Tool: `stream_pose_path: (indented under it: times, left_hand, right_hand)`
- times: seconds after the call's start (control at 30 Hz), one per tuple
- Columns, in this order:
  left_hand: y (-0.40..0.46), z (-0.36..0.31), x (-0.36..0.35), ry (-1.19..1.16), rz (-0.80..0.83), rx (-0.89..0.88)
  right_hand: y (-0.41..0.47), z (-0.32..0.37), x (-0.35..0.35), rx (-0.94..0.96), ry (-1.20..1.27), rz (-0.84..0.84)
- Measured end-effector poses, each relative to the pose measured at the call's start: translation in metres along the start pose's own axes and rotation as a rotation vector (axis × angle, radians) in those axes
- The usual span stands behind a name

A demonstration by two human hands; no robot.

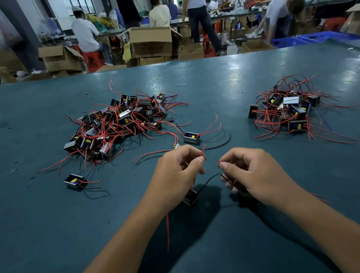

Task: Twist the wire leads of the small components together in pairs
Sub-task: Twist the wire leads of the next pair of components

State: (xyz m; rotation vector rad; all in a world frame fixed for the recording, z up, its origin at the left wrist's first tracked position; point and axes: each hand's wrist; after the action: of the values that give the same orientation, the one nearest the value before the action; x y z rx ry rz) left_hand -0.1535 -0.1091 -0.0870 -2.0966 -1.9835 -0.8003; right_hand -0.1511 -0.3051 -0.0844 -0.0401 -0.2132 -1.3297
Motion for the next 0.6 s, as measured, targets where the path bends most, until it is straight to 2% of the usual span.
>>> stream_pose_path:
  times: [0.23, 0.6]
  left_hand:
    - [-0.006, -0.006, -0.006, 0.035, 0.045, -0.060]
    - [-0.008, -0.008, -0.008, 0.049, 0.037, -0.057]
  right_hand:
    - [-0.001, 0.004, -0.008, -0.016, 0.272, -0.121]
    - [-0.002, 0.001, -0.017, 0.085, 0.302, -0.157]
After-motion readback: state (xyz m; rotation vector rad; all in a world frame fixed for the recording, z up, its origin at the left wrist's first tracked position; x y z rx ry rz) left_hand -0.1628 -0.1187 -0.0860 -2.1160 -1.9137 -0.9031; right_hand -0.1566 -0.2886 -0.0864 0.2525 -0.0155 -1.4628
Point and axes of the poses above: each hand's wrist, its own y-axis towards the middle knuckle, its own x-axis out of the back of the hand, z = x × y, and after that the axes turned 7 degrees about y, right-handed
